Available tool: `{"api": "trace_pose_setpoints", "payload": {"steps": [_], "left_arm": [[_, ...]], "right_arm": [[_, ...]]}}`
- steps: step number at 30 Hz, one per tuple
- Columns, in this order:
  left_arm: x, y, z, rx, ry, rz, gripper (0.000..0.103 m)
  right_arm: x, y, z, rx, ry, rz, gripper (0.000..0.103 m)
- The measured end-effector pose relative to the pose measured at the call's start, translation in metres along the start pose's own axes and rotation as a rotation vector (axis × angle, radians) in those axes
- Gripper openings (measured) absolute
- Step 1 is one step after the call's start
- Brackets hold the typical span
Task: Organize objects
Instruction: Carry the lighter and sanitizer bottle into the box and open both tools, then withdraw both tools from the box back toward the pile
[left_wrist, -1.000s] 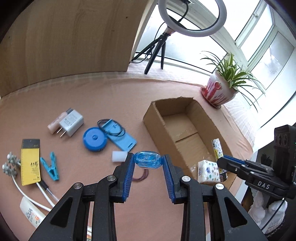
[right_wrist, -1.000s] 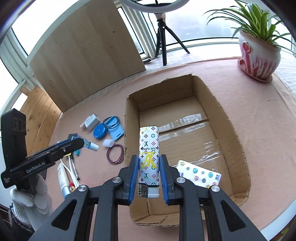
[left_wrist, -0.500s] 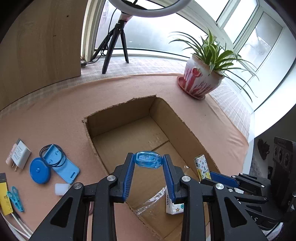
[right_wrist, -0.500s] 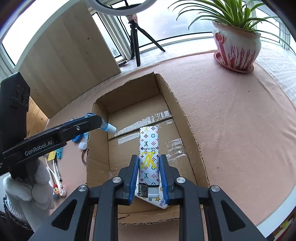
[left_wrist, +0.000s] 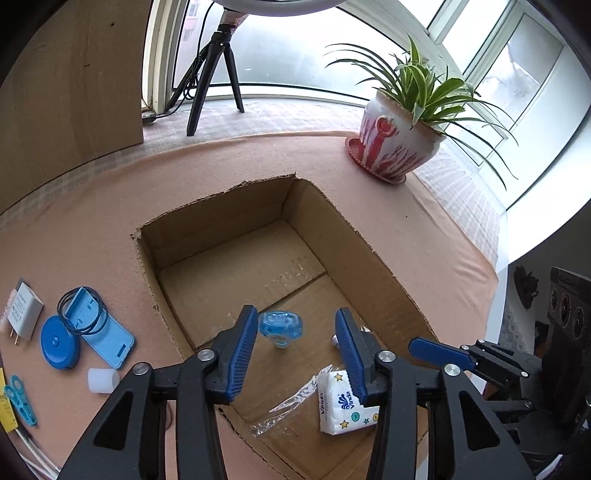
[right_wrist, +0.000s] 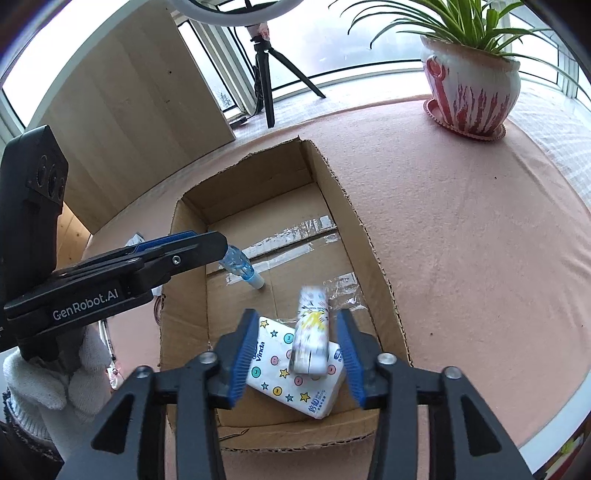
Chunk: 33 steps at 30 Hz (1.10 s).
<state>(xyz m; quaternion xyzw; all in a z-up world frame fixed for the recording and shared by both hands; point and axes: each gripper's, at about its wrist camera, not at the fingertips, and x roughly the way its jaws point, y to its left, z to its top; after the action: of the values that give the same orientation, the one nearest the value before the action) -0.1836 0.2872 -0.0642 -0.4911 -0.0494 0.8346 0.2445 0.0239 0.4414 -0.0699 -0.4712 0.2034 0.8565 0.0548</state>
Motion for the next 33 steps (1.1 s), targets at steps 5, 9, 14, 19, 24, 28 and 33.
{"api": "trace_pose_setpoints", "payload": {"steps": [5, 9, 14, 19, 24, 28, 33], "left_arm": [[-0.017, 0.013, 0.003, -0.033, -0.020, 0.000, 0.054], [-0.038, 0.036, 0.002, -0.070, -0.043, 0.012, 0.054], [-0.062, 0.076, -0.006, -0.131, -0.065, 0.071, 0.054], [-0.051, 0.120, -0.018, -0.199, 0.009, 0.143, 0.054], [-0.025, 0.132, -0.033, -0.202, 0.087, 0.169, 0.053], [-0.006, 0.133, -0.036, -0.180, 0.131, 0.211, 0.053], [0.007, 0.136, -0.039, -0.147, 0.162, 0.252, 0.053]], "right_arm": [[-0.002, 0.002, 0.001, 0.013, 0.000, 0.011, 0.050], [-0.004, 0.005, -0.002, 0.021, 0.006, 0.026, 0.050], [-0.012, 0.012, -0.005, 0.016, 0.001, 0.036, 0.050], [-0.018, 0.022, -0.009, -0.011, -0.004, 0.038, 0.050], [-0.020, 0.030, -0.012, -0.023, -0.001, 0.047, 0.050], [-0.021, 0.032, -0.014, -0.019, 0.000, 0.047, 0.050], [-0.023, 0.034, -0.016, -0.015, 0.006, 0.052, 0.050]]}}
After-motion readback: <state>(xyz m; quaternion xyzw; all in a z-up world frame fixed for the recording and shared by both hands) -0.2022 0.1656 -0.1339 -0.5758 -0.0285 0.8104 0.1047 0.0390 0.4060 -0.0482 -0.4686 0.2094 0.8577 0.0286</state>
